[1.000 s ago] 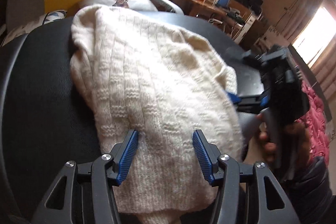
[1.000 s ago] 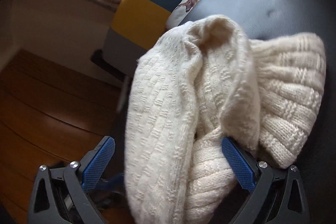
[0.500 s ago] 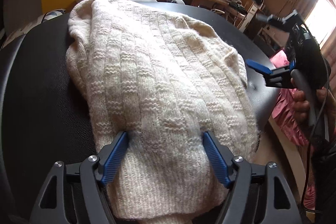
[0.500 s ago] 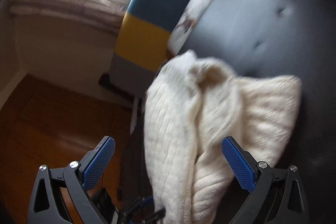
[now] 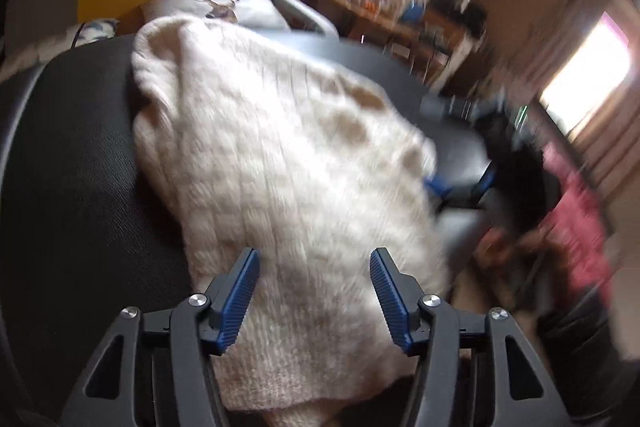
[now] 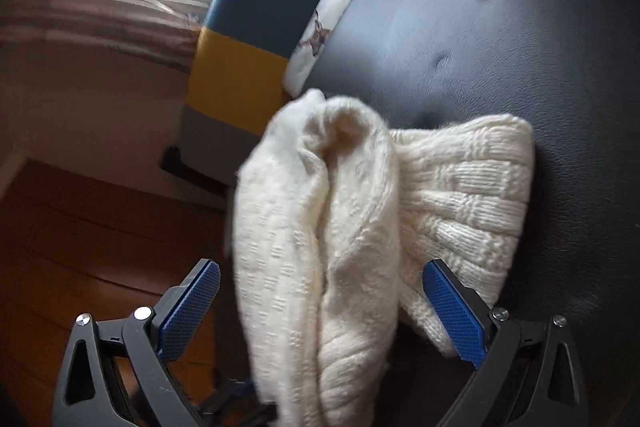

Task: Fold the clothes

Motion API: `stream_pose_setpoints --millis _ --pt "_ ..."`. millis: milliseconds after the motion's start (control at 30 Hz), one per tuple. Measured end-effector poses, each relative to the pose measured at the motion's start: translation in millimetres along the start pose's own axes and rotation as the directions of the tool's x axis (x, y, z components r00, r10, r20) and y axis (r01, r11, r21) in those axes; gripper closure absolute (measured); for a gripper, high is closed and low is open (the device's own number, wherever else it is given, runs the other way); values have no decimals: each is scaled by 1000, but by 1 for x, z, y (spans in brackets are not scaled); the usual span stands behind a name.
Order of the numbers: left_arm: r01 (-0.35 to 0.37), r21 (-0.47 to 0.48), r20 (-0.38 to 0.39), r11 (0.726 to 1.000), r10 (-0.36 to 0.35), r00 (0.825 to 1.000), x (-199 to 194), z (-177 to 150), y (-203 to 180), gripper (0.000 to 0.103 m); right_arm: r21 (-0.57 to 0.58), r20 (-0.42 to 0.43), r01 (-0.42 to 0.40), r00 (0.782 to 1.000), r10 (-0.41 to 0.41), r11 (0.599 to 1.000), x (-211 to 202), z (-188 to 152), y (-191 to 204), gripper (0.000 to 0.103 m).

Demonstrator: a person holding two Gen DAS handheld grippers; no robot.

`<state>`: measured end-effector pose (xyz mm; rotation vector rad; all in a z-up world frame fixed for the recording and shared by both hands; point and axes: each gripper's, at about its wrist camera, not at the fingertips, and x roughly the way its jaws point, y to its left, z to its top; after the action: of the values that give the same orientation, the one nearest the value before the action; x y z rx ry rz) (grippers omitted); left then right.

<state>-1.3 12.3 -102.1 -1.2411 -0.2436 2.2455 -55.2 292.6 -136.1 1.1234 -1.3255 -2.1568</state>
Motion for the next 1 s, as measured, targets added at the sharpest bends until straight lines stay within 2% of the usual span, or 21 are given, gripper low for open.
stream_pose_setpoints --millis 67,167,267,300,367,433,500,600,667,733,900,933,967,1000 --pt "8 -18 35 1000 -8 999 -14 15 7 45 1 -22 -7 1000 7 1000 6 -2 1 0" --pt "52 -27 31 998 -51 998 -24 41 8 45 -9 -36 -56 998 55 998 2 -7 -1 0" --pt "110 -1 -16 994 -110 994 -15 68 -9 44 -123 -74 -87 994 78 989 -3 -19 12 0" --pt "125 14 -31 992 -124 992 -10 75 -18 44 -180 -86 -76 994 61 981 -4 -25 19 0" --pt "162 73 -78 984 -156 985 4 92 -43 44 -292 -107 -45 994 14 955 -5 -38 30 0" --pt "179 152 -121 972 -161 979 22 104 -73 44 -356 -124 -33 992 -12 934 -5 -50 36 0" --pt "172 269 -177 948 -127 976 49 112 -105 44 -405 -139 -23 990 -36 914 -6 -60 37 0" --pt "127 400 -229 907 -35 973 87 114 -134 44 -432 -152 -1 986 -72 902 -7 -61 35 0" --pt "140 440 -289 887 -8 957 111 111 -138 44 -417 -148 2 986 -70 909 -9 -58 31 0" --pt "184 445 -373 877 -6 928 132 105 -141 44 -399 -143 27 986 -91 916 -9 -53 22 0" --pt "180 471 -460 864 66 886 169 90 -139 45 -366 -153 45 982 -108 929 -5 -49 3 0" --pt "168 481 -449 860 77 890 170 87 -137 56 -375 -149 44 983 -107 926 -5 -48 3 0" --pt "157 491 -438 857 88 895 171 83 -135 79 -382 -149 46 983 -110 923 -4 -48 3 0" --pt "149 496 -428 856 92 899 171 81 -133 85 -389 -148 48 982 -113 920 -3 -49 3 0"
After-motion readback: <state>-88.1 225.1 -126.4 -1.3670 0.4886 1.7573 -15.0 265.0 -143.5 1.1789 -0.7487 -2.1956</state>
